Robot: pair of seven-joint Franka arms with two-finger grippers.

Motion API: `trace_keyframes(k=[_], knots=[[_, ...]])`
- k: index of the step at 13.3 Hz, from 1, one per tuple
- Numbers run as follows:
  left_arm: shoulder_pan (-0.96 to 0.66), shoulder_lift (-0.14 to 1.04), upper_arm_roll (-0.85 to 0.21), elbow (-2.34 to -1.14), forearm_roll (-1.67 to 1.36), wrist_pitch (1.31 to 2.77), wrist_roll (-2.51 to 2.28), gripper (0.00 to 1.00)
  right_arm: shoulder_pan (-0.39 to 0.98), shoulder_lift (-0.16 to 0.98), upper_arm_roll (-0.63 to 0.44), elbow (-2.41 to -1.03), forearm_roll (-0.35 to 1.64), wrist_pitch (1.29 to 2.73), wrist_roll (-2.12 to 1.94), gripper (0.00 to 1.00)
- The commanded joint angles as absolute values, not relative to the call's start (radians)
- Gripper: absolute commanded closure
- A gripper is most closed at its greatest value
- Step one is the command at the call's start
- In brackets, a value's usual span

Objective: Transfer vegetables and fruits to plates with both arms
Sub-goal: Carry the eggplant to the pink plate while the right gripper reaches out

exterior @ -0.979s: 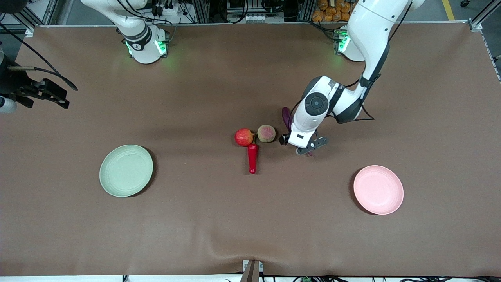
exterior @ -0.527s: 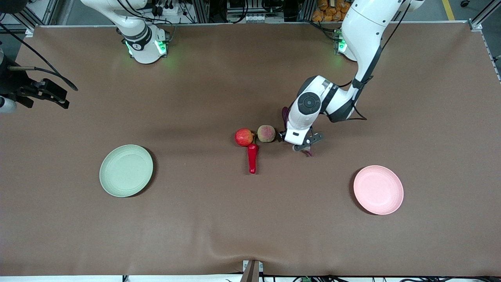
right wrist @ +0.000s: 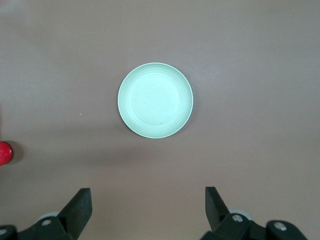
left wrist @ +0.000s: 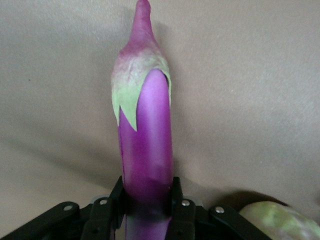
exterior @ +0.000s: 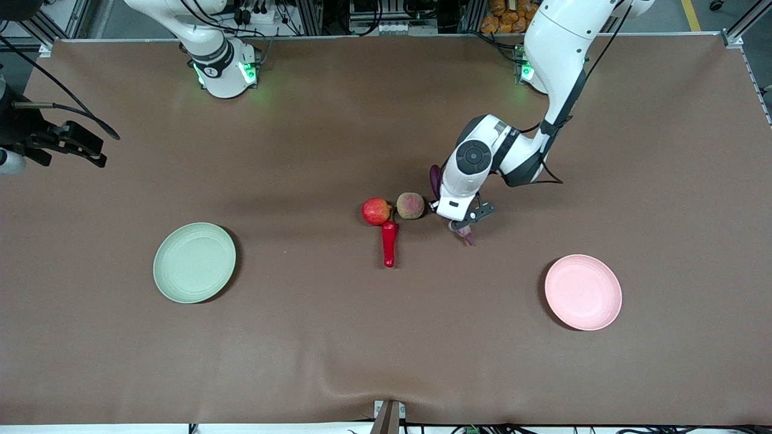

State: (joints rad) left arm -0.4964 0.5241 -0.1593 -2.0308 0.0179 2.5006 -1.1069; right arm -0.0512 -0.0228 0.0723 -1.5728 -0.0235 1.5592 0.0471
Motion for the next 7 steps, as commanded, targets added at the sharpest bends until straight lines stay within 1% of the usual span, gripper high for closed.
trace_keyframes(k=[1, 4, 6, 7], knots=[[-0.460, 0.459, -0.149, -2.007, 0.046, 2.456, -1.088, 1.00, -0.080, -0.054, 0.089, -1.606, -0.012, 1.572, 0.032, 0.00], [-0.344, 0.445, -0.150, -1.881, 0.064, 2.300, -0.974, 1.00, -0.080, -0.054, 0.089, -1.606, -0.011, 1.572, 0.032, 0.00], [-0.244, 0.445, -0.152, -1.847, 0.101, 2.278, -0.881, 1.00, -0.077, -0.039, 0.089, -1.600, -0.011, 1.572, 0.029, 0.00], [-0.185, 0.446, -0.152, -1.836, 0.110, 2.278, -0.815, 1.00, -0.075, -0.003, 0.089, -1.577, -0.011, 1.566, 0.026, 0.00]])
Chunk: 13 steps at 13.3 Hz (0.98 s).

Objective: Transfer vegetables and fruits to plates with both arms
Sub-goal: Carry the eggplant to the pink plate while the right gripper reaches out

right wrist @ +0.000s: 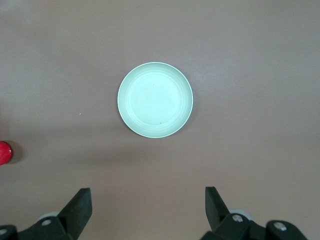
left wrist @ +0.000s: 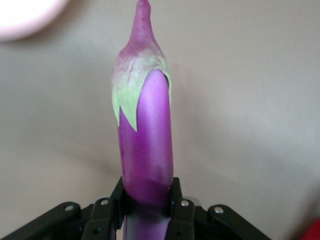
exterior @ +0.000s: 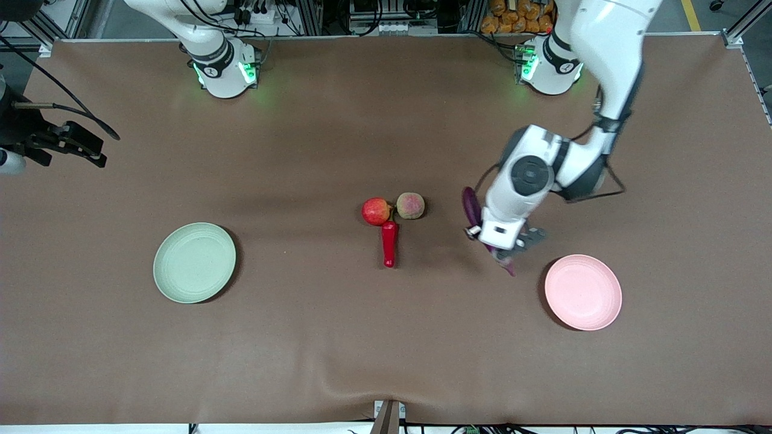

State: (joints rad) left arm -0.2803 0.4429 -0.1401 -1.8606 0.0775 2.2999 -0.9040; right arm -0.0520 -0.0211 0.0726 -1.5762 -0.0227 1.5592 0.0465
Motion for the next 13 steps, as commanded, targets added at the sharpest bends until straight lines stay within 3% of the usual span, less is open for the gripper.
trace_keyframes(k=[1, 7, 13], knots=[[-0.123, 0.452, -0.152, -1.813, 0.115, 2.278, -0.736, 1.00, -0.074, 0.033, 0.089, -1.553, -0.011, 1.563, 0.026, 0.00], [0.072, 0.652, -0.153, -1.554, 0.117, 2.241, -0.434, 1.00, -0.015, 0.155, 0.095, -1.543, -0.009, 1.580, 0.038, 0.00], [0.095, 0.707, -0.153, -1.552, 0.107, 2.244, -0.402, 1.00, 0.214, 0.308, 0.095, -1.546, 0.102, 1.775, 0.519, 0.00]])
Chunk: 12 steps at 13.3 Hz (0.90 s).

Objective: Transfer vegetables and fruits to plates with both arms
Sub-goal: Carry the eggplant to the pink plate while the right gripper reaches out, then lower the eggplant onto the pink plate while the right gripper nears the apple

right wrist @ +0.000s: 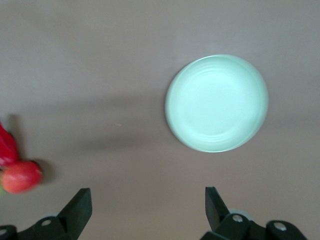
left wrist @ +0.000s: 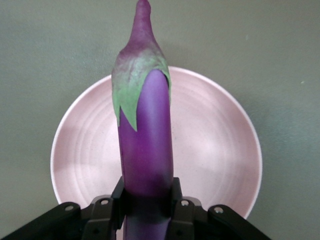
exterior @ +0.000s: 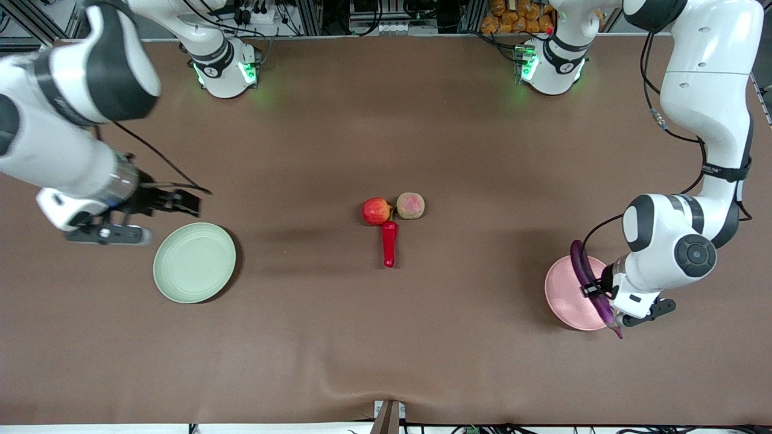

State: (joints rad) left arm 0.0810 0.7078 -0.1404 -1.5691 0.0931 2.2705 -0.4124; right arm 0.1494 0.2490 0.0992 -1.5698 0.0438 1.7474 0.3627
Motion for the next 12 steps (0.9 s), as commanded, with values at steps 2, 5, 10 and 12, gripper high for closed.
trace_keyframes(k=[2, 5, 10, 12], knots=[[0.109, 0.700, -0.153, -1.575, 0.107, 2.244, -0.400, 1.00, 0.311, 0.379, 0.095, -1.546, 0.170, 1.851, 0.731, 0.00], [0.115, 0.695, -0.155, -1.578, 0.104, 2.237, -0.403, 1.00, 0.405, 0.478, 0.095, -1.546, 0.175, 1.995, 1.012, 0.00], [0.112, 0.690, -0.159, -1.569, 0.104, 2.237, -0.408, 0.00, 0.524, 0.635, 0.095, -1.545, 0.176, 2.108, 1.323, 0.00], [0.106, 0.651, -0.166, -1.569, 0.103, 2.195, -0.410, 0.00, 0.558, 0.678, 0.095, -1.552, 0.176, 2.179, 1.417, 0.00]])
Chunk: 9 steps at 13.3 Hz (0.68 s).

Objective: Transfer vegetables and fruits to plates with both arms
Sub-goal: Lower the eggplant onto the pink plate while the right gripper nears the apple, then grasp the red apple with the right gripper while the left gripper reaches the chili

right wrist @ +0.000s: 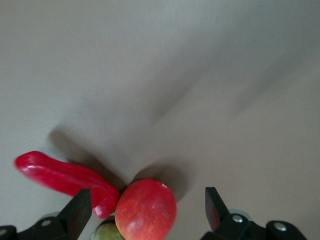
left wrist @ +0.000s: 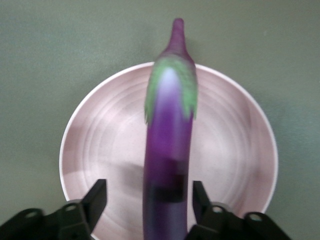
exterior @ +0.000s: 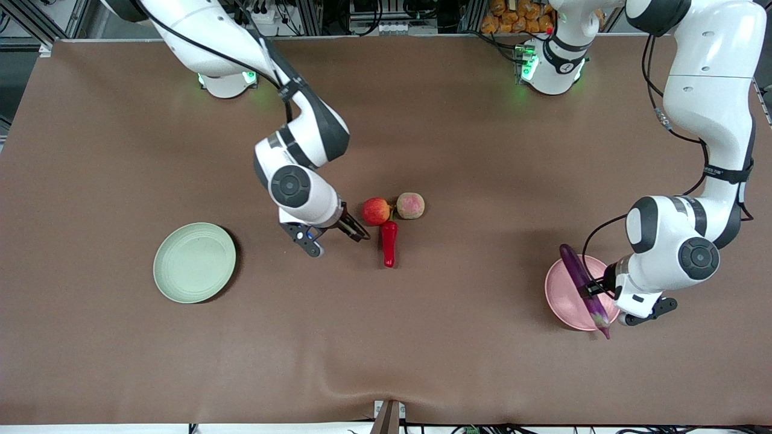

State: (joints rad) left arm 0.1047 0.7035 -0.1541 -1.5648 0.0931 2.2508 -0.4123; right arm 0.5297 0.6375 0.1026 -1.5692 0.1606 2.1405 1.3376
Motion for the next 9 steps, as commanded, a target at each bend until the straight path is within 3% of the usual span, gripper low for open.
trace_keyframes(k=[1, 5, 9], knots=[[0.103, 0.615, -0.167, -1.566, 0.101, 2.148, -0.410, 0.00, 0.575, 0.689, 0.094, -1.552, 0.175, 2.189, 1.437, 0.00], [0.100, 0.529, -0.236, -1.566, 0.098, 2.039, -0.464, 0.00, 0.618, 0.707, 0.095, -1.557, 0.179, 2.201, 1.521, 0.00], [0.066, 0.545, -0.344, -1.572, 0.100, 2.009, -0.688, 0.00, 0.661, 0.724, 0.094, -1.566, 0.179, 2.233, 1.563, 0.00]])
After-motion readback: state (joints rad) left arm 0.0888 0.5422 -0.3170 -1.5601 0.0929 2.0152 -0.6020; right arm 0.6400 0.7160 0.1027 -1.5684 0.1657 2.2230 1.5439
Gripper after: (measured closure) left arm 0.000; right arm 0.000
